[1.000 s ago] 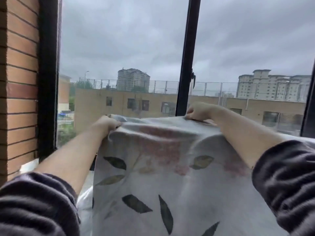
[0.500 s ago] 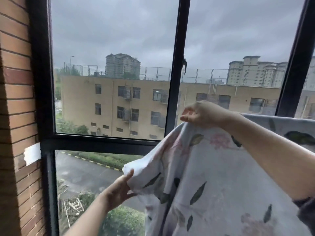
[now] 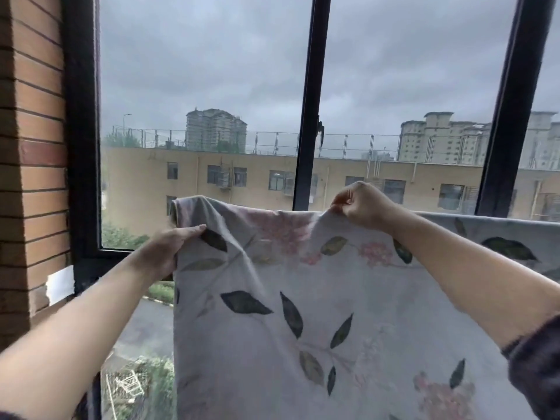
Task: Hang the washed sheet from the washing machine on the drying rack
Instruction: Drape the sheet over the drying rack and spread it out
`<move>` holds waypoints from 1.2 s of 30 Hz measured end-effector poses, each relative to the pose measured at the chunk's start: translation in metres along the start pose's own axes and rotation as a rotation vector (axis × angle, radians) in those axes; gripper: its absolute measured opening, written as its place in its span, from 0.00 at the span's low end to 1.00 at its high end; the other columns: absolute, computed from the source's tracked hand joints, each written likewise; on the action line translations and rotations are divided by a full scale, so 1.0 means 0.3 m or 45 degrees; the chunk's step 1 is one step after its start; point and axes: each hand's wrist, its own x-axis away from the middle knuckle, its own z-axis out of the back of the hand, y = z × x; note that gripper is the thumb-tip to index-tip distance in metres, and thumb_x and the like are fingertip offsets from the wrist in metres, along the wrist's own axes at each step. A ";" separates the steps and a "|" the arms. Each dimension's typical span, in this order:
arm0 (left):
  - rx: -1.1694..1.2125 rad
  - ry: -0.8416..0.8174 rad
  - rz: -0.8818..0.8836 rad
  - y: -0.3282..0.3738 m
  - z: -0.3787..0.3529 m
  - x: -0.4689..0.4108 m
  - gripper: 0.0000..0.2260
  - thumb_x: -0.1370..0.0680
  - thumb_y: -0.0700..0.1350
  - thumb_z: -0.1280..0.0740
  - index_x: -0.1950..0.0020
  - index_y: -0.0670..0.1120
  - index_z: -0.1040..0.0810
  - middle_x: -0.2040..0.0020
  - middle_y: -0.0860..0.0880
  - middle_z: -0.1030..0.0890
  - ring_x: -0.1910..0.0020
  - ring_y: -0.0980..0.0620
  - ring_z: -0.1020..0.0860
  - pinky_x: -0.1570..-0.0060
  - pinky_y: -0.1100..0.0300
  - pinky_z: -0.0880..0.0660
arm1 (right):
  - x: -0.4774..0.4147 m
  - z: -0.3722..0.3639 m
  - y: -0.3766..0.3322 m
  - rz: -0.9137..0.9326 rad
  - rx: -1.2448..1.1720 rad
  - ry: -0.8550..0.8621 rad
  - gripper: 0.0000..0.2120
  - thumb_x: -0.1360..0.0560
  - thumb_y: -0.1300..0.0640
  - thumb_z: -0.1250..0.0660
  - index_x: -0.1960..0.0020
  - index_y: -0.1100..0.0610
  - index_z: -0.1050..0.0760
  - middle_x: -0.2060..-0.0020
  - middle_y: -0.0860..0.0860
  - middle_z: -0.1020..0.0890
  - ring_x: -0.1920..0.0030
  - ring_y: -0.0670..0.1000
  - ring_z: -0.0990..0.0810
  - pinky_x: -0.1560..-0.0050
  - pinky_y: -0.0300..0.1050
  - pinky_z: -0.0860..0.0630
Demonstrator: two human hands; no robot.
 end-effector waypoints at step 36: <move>-1.784 0.146 -0.830 -0.100 -0.922 -0.035 0.15 0.19 0.50 0.47 0.40 0.43 0.28 0.45 0.42 0.23 0.47 0.42 0.25 0.49 0.51 0.31 | 0.259 0.173 0.409 -0.408 0.446 0.141 0.23 0.18 0.45 0.57 0.34 0.51 0.29 0.36 0.55 0.25 0.35 0.58 0.30 0.35 0.51 0.41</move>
